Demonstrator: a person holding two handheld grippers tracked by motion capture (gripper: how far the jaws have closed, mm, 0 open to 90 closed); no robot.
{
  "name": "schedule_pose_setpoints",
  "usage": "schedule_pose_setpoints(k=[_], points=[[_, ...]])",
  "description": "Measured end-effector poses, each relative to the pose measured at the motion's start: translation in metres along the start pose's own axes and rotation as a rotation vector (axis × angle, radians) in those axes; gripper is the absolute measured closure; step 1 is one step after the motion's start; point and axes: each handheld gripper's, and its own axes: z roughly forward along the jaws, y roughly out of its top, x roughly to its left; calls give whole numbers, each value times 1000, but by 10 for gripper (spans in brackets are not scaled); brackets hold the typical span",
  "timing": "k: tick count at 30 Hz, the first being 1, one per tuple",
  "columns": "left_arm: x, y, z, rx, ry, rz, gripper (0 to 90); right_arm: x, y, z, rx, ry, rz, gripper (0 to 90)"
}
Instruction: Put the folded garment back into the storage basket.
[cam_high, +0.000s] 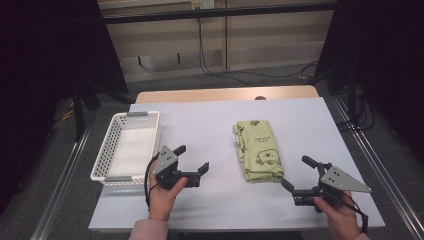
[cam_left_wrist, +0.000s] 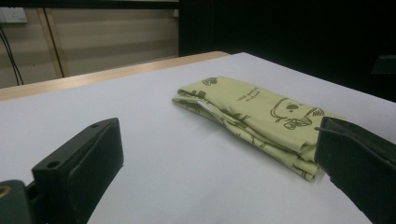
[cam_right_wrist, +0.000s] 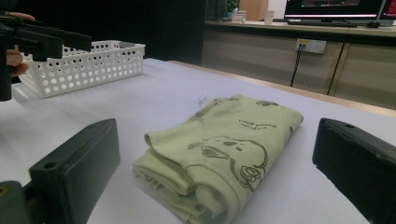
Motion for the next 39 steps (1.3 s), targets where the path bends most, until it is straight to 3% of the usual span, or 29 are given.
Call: schedule_pose_setpoints(k=[2, 3, 15, 16, 17, 21, 22, 23, 28, 29, 34, 39], points=[[0, 1, 3, 20, 4, 13, 14, 0, 0, 0, -4, 0, 3, 5], [-2, 1, 5, 17, 0, 0, 14, 1, 0, 0, 1, -3, 5, 5], [-8, 4, 21, 36, -26, 5, 15, 0, 0, 0, -2, -3, -2, 6], [-8, 4, 24, 33, -44, 16, 16, 0, 0, 0, -2, -3, -2, 6], [-9, 5, 24, 43, -33, 7, 16, 0, 0, 0, -3, -2, -2, 6], [-11, 6, 29, 61, -48, 29, 18, 0, 1, 0, -4, 3, -6, 6], [-12, 6, 32, 38, -60, 8, 18, 0, 1, 0, -4, 3, -6, 6], [-12, 7, 32, 61, -53, 24, 18, 0, 1, 0, -3, 3, -6, 6], [-14, 9, 37, 68, -67, 34, 18, 0, 1, 0, -3, 4, -5, 6], [-14, 8, 39, 49, -85, 28, 18, 0, 1, 0, -4, 4, -7, 6], [-16, 9, 44, 77, -83, 39, 19, 0, 1, 0, -5, 3, -9, 6], [-18, 10, 49, 74, -89, 20, 17, 0, 1, 0, -6, 3, -9, 6]])
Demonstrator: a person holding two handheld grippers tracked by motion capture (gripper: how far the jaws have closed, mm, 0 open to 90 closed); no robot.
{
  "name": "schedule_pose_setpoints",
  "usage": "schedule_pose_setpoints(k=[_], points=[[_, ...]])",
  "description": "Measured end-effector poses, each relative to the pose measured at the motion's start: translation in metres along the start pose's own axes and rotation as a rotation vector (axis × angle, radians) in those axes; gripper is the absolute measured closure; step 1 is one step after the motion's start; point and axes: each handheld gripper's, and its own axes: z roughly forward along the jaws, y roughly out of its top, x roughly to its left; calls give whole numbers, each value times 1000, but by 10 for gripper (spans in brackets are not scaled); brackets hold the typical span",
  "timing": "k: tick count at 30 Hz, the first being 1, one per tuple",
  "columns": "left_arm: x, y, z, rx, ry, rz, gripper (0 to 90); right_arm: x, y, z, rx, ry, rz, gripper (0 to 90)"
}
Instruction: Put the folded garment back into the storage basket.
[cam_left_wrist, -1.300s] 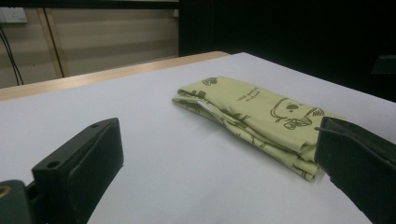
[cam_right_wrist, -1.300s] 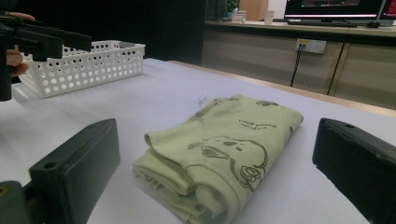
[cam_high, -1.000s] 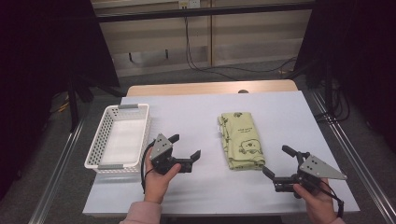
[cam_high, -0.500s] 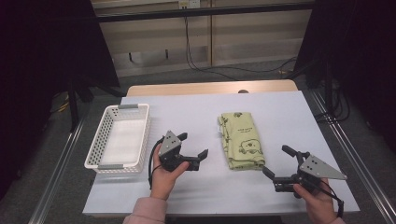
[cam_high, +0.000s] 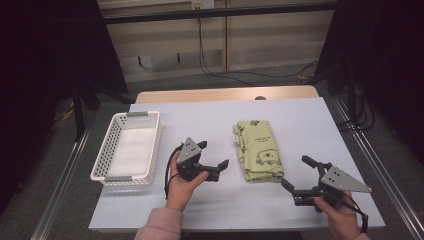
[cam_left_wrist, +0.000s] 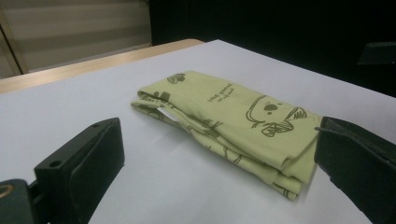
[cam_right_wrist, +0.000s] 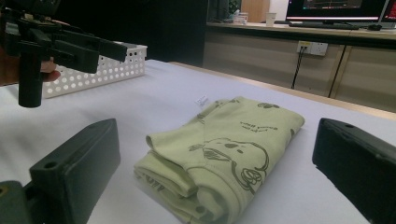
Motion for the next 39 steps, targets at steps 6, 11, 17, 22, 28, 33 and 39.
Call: schedule_pose_setpoints(k=[6, 11, 17, 22, 28, 33, 39], points=[[0, 2, 7, 15, -14, 20, 16, 0, 0, 0, -1, 0, 1, 5], [0, 3, 12, 28, -5, 4, 15, 0, 0, 0, -1, 4, 1, 6], [3, 3, 19, 12, -71, -4, 20, 0, 0, 0, -1, 4, 1, 6], [-2, 6, 24, 62, -24, 11, 22, -1, 0, 0, -1, 5, 0, 5], [-2, 6, 31, 67, -39, 16, 22, -1, 0, 0, -1, 4, -1, 6], [-1, 8, 39, 71, -54, 21, 22, -1, 0, 0, -2, 4, 0, 6], [0, 9, 46, 94, -54, 20, 24, -1, 0, 0, -1, 3, 1, 6]])
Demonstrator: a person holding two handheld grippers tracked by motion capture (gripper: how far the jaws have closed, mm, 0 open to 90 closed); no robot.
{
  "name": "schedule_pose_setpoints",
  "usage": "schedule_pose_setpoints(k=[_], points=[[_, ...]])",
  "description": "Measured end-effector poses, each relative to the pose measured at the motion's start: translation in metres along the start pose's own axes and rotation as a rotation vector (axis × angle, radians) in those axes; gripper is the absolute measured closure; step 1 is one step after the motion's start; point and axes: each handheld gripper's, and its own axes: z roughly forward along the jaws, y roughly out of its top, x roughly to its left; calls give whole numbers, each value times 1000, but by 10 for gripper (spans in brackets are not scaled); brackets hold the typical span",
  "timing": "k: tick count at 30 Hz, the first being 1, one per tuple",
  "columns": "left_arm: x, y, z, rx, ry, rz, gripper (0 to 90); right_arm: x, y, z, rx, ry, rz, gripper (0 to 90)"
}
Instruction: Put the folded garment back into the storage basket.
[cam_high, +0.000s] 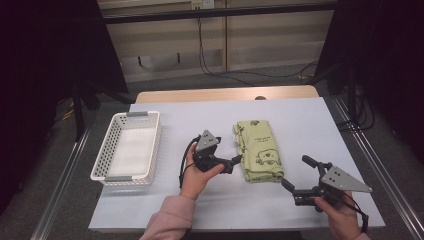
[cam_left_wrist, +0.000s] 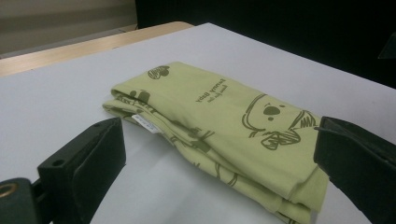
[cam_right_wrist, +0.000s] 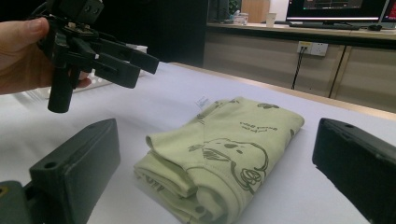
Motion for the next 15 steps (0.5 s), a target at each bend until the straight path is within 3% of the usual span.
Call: schedule_pose_setpoints(k=[15], points=[[2, 5, 11, 11, -13, 1, 27, 0, 0, 0, 0, 0, -1, 6]])
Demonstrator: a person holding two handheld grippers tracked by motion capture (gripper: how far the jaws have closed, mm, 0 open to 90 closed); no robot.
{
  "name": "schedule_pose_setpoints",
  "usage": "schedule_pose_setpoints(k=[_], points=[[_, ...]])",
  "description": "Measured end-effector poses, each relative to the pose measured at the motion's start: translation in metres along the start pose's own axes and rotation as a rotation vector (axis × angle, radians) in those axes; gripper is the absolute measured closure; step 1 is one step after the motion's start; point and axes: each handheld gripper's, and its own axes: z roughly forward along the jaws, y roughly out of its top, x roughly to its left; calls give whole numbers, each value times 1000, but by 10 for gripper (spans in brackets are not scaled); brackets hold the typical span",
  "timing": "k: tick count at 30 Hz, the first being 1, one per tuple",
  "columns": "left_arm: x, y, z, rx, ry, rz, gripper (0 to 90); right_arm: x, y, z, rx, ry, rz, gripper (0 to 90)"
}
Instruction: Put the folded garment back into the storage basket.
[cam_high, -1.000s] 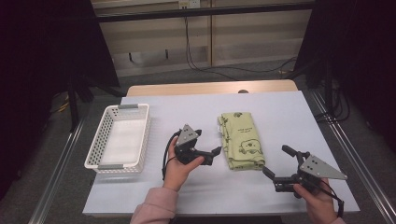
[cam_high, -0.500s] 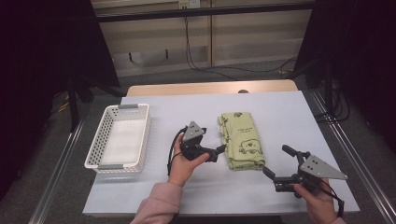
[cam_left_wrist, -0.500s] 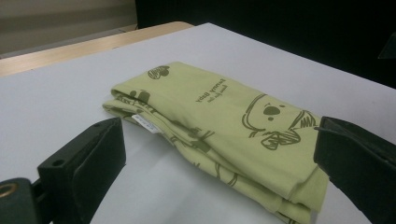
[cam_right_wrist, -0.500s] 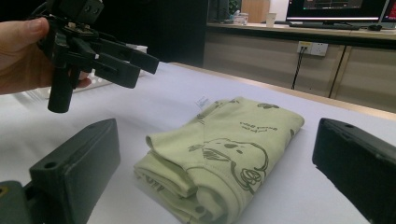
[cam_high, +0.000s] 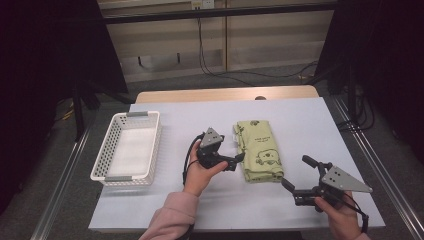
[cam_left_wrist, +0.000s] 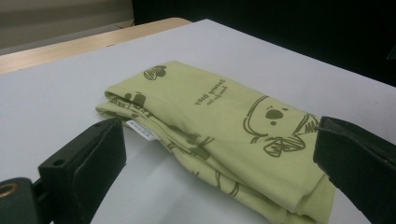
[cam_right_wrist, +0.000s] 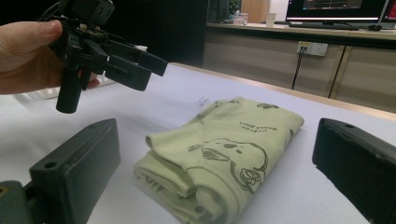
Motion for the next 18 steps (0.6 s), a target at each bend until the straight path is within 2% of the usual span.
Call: schedule_pose_setpoints(k=[5, 15, 18], points=[[2, 2, 3, 8, 10, -3, 26, 0, 0, 0, 1, 0, 2, 6], [3, 4, 15, 29, 0, -4, 27, -1, 0, 0, -2, 2, 4, 6], [4, 5, 20, 51, -6, -9, 27, -1, 0, 0, -3, 2, 4, 6]])
